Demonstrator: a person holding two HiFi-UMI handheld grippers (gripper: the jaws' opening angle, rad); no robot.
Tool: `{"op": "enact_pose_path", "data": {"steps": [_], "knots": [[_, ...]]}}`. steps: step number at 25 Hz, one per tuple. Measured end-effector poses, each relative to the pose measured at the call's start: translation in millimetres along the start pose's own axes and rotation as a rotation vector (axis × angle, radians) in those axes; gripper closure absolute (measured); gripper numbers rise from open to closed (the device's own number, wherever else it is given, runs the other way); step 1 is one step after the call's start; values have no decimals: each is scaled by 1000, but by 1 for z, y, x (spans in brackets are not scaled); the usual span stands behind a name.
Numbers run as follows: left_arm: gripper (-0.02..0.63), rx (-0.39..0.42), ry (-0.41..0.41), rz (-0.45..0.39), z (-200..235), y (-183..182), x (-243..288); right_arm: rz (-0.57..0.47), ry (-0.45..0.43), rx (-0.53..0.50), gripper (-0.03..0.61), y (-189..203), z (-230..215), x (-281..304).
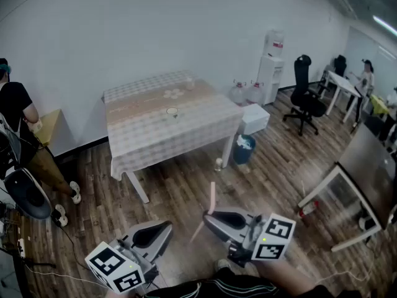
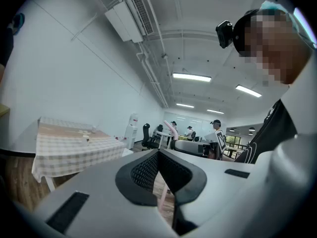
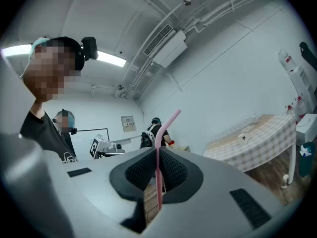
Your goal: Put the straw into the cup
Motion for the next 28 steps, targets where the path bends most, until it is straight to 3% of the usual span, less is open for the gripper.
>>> {"op": "enact_pose_path", "data": {"steps": [14, 28], "knots": [[618, -31, -18, 10, -1, 6, 43, -9, -2, 63, 557, -17, -42, -15], [618, -62, -30, 44, -11, 19, 153, -44, 2, 106, 557, -54, -132, -72]]}}
Point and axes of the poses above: the fingertips, and each gripper's own axes: x forward along the fingers, z to its left, y out of its underside, the point moved 8 cm from there along -x, backward along the fingers, and after that the axes turned 8 degrees about -z, right-handed, at the moved point
